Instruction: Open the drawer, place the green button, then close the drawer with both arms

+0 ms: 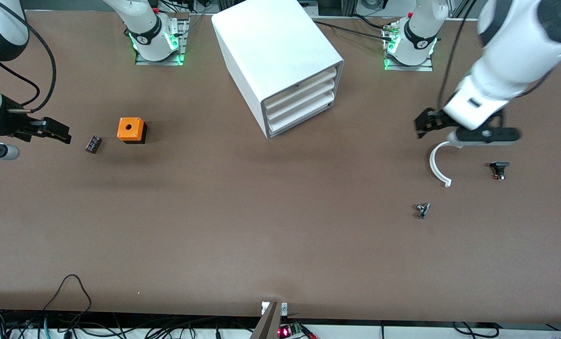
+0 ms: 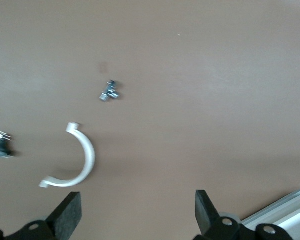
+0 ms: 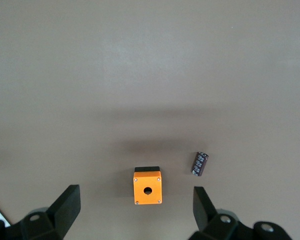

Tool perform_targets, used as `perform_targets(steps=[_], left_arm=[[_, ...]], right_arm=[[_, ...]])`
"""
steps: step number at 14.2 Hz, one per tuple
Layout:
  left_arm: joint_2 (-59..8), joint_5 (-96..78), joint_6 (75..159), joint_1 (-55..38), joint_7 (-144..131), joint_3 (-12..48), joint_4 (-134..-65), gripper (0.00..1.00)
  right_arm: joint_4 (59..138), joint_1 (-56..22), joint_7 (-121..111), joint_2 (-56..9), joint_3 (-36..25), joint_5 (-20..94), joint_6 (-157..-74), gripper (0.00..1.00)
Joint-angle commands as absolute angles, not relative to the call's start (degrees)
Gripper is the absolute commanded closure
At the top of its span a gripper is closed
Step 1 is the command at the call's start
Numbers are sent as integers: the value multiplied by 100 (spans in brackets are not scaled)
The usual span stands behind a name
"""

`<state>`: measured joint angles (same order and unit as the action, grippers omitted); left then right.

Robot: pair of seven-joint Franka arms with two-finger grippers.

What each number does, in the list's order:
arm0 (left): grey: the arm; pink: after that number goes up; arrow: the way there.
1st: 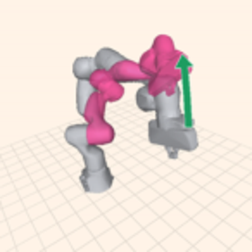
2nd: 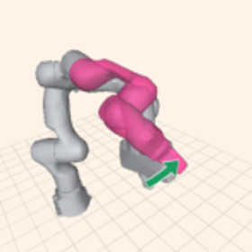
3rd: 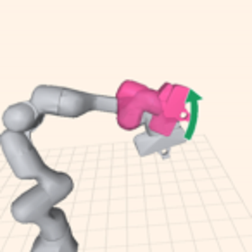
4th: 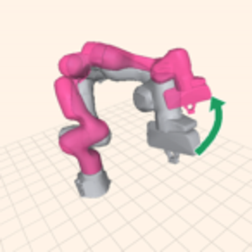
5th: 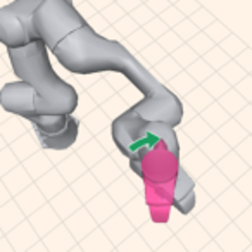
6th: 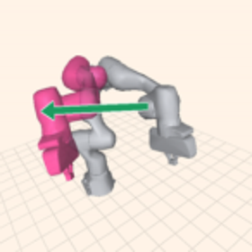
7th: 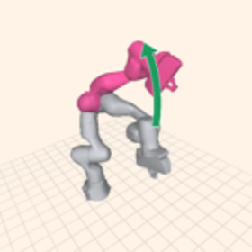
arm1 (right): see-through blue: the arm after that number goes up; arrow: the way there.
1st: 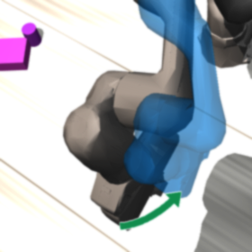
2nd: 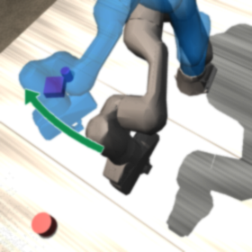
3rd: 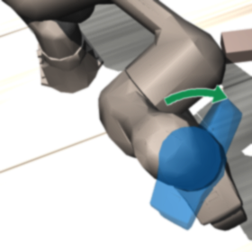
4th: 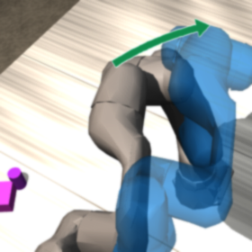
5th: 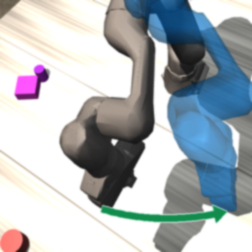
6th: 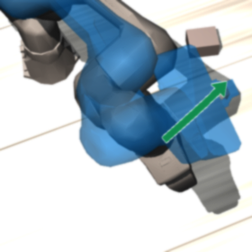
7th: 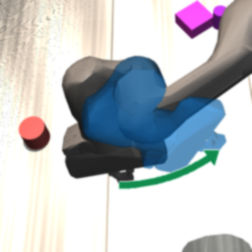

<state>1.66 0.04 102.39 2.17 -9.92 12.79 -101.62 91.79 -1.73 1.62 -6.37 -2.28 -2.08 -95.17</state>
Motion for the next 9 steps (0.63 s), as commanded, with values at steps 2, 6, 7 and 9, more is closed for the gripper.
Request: perform_targets(steps=[2, 6, 7, 9], left_arm=[[466, 167, 9985, 289, 32, 880, -10169, 0], [527, 97, 9756, 378, 992, 308, -9819, 0], [527, 97, 9747, 439, 1028, 308, -9783, 0], [510, 88, 9695, 448, 1002, 308, -9782, 0]], right_arm=[[9598, -149, 88, -220, -229, -185, -9572, 0], [9765, -158, 88, -88, -229, -211, -9624, 0], [9756, -158, 79, -88, -229, -220, -9624, 0], [9695, -158, 97, -105, -229, -220, -9581, 0]])
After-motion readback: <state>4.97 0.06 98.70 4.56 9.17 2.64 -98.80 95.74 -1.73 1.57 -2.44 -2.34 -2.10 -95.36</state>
